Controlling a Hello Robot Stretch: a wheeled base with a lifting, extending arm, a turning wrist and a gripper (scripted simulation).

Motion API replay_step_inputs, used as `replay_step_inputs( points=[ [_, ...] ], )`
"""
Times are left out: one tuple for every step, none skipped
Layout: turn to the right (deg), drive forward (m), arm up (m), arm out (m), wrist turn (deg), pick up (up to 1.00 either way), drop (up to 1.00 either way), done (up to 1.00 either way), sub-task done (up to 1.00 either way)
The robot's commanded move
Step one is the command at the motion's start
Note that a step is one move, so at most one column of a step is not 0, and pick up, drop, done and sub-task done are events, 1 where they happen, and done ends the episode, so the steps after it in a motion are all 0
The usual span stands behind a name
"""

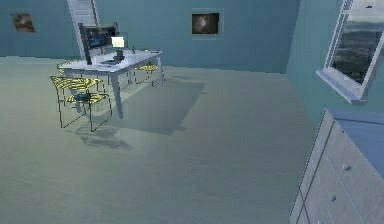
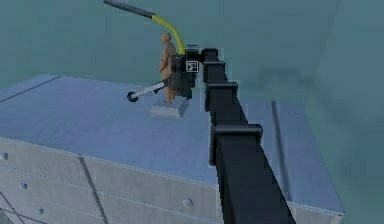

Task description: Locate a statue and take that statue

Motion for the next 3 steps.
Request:
replay_step_inputs(
  points=[
    [0.0, 0.0, 0.0, 0.0, 39.0, 0.0, 0.0, 0.0, 0.0],
    [0.0, 0.0, 0.0, 0.0, 0.0, 1.0, 0.0, 0.0, 0.0],
    [0.0, 0.0, 0.0, 0.0, 0.0, 0.0, 0.0, 1.0, 0.0]
  ],
)
